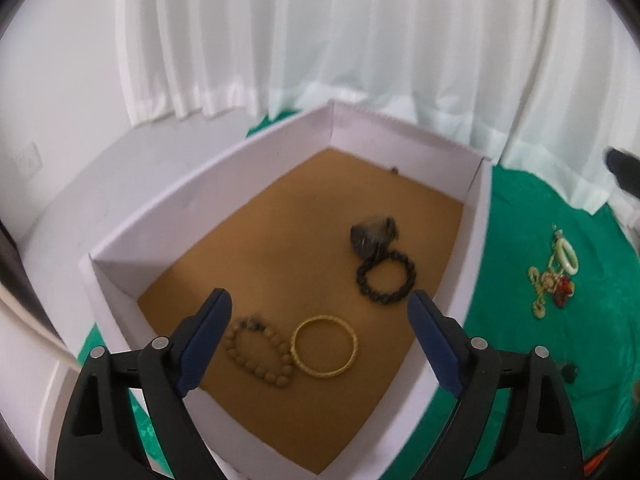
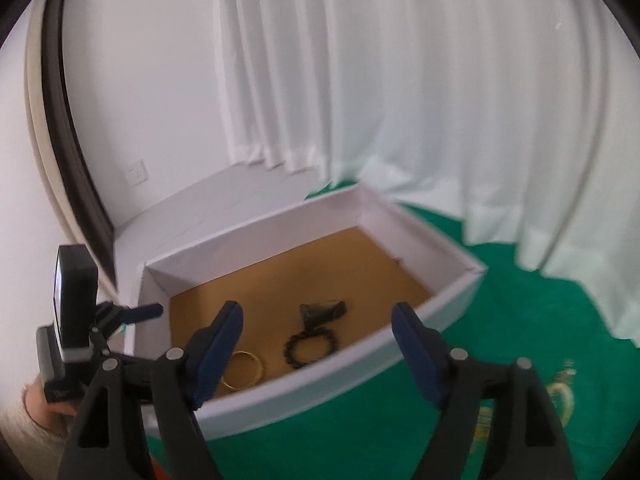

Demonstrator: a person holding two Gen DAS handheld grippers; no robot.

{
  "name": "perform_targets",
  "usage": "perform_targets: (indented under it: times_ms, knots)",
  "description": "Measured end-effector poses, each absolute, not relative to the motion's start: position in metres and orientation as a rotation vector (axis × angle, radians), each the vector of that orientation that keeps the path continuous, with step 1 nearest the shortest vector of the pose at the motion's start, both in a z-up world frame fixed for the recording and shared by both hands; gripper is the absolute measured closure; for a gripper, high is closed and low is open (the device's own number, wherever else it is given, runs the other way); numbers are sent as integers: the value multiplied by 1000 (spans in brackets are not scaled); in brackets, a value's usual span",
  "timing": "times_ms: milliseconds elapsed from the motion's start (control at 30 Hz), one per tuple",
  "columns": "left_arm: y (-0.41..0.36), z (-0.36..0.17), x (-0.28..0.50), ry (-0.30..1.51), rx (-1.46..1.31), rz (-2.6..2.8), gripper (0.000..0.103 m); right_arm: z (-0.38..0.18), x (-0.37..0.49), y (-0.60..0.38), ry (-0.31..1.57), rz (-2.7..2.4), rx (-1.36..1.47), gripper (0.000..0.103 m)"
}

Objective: Organize jewelry
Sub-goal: 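Withdraw both tools from the tray back over the jewelry cluster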

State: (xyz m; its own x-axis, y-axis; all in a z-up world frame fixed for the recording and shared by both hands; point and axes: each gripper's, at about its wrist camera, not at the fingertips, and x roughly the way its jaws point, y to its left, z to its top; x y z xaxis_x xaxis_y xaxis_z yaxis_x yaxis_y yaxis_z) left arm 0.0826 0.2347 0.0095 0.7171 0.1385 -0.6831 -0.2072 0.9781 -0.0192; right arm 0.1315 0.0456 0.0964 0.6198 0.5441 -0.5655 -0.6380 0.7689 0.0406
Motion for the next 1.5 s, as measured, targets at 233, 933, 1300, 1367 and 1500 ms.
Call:
perform_targets:
  times_ms: [233, 933, 1300, 1367, 1500]
  knots:
    - [222, -11, 91, 786, -28, 204, 12, 70, 82, -33, 626, 550, -242, 13]
    - [146, 39, 32, 618, 153, 231, 1, 2, 11, -223, 775, 130, -42, 13]
    - [30, -33, 37, 863, 27, -194, 1, -16, -11, -220, 815, 149, -77, 13]
    - [11, -41, 37, 876, 68, -194, 1, -16, -14, -221, 817, 153, -68, 13]
    - [-14, -43, 40, 861, 156, -155, 1, -18, -16, -225, 820, 150, -55, 13]
